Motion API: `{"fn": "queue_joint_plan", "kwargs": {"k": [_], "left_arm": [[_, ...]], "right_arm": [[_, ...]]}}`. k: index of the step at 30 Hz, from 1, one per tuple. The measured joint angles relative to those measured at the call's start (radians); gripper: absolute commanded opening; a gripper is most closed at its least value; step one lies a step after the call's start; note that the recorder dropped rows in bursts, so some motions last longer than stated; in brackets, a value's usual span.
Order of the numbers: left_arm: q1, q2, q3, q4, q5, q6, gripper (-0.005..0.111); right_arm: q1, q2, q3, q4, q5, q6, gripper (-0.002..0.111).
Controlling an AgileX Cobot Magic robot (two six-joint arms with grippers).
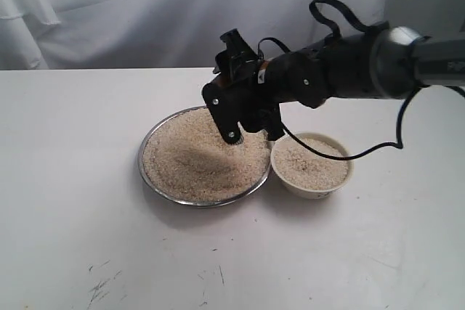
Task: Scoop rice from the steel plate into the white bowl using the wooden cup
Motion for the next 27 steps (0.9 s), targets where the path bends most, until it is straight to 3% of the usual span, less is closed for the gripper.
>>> {"fn": "queue_joint_plan", "kwargs": {"k": [12,27], "left_arm": [[0.0,0.0,0.0,0.0,0.0,0.0,0.0],[0.0,0.0,0.0,0.0,0.0,0.0,0.0]], "right_arm": [[0.031,0.129,-0.049,0.0,-0.052,-0.284,0.0],[0.04,0.183,-0.052,0.003,-0.029,-0.327,0.0]]}}
